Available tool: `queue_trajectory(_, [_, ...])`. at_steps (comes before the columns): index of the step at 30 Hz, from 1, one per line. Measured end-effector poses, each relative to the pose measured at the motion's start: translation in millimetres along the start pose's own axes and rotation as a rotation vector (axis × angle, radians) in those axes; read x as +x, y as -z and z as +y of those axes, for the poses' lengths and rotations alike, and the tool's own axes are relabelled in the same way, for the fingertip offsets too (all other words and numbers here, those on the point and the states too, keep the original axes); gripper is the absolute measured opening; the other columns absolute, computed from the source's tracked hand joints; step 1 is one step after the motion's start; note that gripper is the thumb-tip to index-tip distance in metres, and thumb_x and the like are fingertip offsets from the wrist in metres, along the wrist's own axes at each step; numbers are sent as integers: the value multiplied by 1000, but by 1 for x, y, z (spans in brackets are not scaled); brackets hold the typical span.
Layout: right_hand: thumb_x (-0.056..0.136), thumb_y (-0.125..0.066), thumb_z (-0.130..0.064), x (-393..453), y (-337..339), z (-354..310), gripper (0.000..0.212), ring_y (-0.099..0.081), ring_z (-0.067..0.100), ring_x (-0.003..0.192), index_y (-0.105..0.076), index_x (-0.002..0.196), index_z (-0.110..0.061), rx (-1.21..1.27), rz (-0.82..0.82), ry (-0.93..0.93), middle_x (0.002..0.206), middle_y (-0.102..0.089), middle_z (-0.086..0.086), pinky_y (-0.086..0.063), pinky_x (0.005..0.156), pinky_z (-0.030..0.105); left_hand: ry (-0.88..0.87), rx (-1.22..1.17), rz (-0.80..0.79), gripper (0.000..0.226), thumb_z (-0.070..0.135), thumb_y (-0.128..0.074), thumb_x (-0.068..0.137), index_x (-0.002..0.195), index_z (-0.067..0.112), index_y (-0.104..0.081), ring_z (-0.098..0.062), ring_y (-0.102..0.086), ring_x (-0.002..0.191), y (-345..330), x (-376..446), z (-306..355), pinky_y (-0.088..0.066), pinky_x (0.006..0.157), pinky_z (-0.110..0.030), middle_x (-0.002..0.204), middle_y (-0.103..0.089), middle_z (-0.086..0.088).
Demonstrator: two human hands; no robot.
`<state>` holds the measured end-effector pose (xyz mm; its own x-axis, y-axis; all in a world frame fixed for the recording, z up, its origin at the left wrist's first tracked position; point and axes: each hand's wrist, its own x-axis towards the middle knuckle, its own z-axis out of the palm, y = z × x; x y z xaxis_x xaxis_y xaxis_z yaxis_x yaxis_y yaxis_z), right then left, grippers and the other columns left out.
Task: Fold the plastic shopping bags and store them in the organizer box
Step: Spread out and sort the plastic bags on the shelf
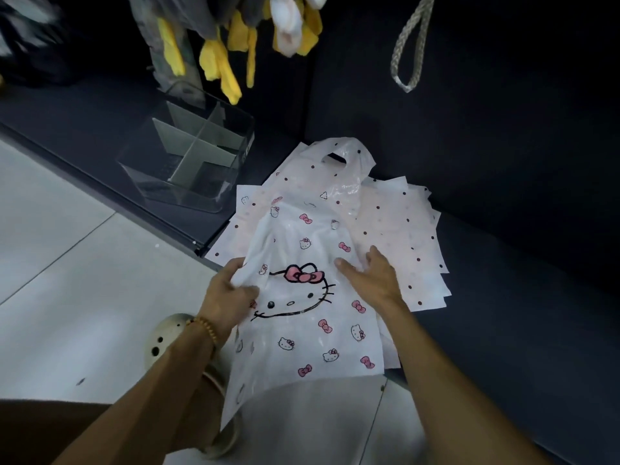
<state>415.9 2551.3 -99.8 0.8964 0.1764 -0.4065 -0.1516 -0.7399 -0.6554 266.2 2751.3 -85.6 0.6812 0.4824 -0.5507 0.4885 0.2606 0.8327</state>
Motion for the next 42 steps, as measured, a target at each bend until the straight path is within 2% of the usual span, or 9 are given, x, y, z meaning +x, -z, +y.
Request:
queue_trajectory(3, [76,-71,-57,5,-7,-8,79,-49,24,126,-45,136,-12,247,-15,-32,138,-52,3,-43,104,42,-45,-90,-170,50,-13,-54,84,102,32,-68,-35,-71,78,4,-9,9,-58,64,-44,95,-73,-12])
queue_trajectory(7, [85,-67,-18,-5,17,6,4,-69,19,86,-70,89,-18,501,120,35,87,-73,-7,-56,71,28,-50,-147,-143,46,-12,-63,78,104,27,-65,-28,-72,75,-7,-14,21,-57,56,-33,93,-74,-10])
queue_trajectory(12, [92,-57,-14,-43,85,61,8,-68,24,87,-63,87,-17,471,415,40,92,-70,5,-58,77,39,-25,-84,-292,37,23,-78,75,106,26,-57,-6,-70,83,-72,-22,17,-56,65,-23,92,-74,12])
queue_trajectory(15, [92,-54,-16,-77,136,110,8,-68,22,82,-61,87,-18,468,569,-36,90,-70,4,-58,71,35,-41,185,-422,30,22,-75,80,107,17,-63,-16,-68,91,-131,-36,4,-55,84,-29,104,-71,-2])
queue_trajectory(21, [89,-53,-16,-144,234,207,10,-53,9,58,-58,80,-15,394,821,-160,70,-61,-4,-45,45,17,-318,277,-600,40,-2,-67,82,109,26,-57,-4,-63,81,-252,-87,-22,-49,55,-11,98,-66,10])
queue_trajectory(27, [87,-56,-17,-147,302,280,15,-56,15,66,-57,101,-12,351,1021,-334,87,-64,3,-45,54,25,-326,273,-634,52,4,-70,78,111,35,-44,-2,-62,85,-360,-106,-44,-52,66,-21,100,-63,11])
queue_trajectory(31, [91,-58,-22,-127,291,312,54,-46,36,119,-37,140,-12,97,1111,-617,132,-51,14,-41,94,49,-266,488,-701,64,6,-70,79,126,31,-35,3,-55,83,-396,-101,-69,-42,57,-4,98,-57,16])
queue_trajectory(37, [95,-40,-54,-107,198,352,58,-15,24,145,-35,145,-26,-318,518,-298,158,-22,4,-14,115,45,-629,962,-606,69,17,-66,81,142,23,-34,-20,-47,116,-409,-102,-101,-48,92,-27,134,-37,-1])
queue_trajectory(42, [98,-31,-55,-99,242,389,61,4,22,149,-21,151,-26,-491,441,-250,162,-7,2,-1,118,51,-1114,1400,-765,63,50,-40,94,149,25,-23,-15,5,146,-426,-94,-125,4,118,-41,159,-7,7])
